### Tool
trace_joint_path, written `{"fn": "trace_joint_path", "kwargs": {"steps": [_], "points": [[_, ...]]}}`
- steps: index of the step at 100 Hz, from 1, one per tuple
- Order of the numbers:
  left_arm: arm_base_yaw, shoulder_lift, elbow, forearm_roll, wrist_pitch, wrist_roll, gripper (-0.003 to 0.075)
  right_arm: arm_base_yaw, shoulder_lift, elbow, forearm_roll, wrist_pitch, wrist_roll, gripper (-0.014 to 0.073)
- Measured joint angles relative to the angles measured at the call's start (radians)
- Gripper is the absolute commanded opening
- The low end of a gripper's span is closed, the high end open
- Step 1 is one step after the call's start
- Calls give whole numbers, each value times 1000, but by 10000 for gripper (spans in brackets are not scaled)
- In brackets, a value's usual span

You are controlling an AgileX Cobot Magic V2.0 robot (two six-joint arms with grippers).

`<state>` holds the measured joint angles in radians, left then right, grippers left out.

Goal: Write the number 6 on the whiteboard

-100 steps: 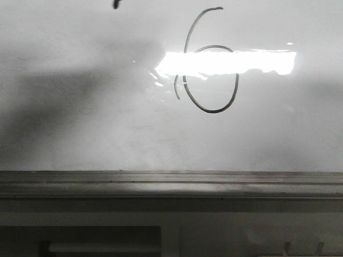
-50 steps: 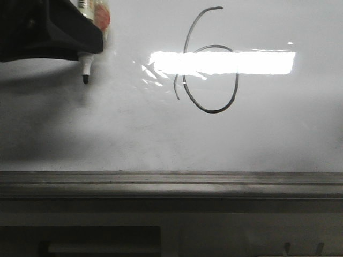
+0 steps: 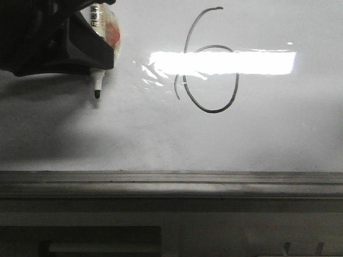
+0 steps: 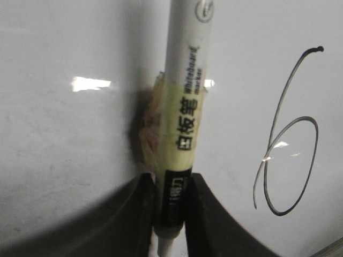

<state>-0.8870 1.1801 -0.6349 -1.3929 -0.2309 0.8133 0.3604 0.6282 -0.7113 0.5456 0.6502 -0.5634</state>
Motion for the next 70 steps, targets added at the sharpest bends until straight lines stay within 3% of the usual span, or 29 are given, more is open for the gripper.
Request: {"fn": "trace_joint_path", "kwargs": {"steps": [9,28,38,70], "points": [[0,0,0,4,0,0,81,0,0,0,0,0,0,489],[0,4,-3,11,2,0,394,0,0,0,0,2,0,489],[0,2,-5,14,10,0,517,0,0,0,0,6,0,489],[0,-123,6,45,-4,77,546,0,0,0,0,8,0,489]]}}
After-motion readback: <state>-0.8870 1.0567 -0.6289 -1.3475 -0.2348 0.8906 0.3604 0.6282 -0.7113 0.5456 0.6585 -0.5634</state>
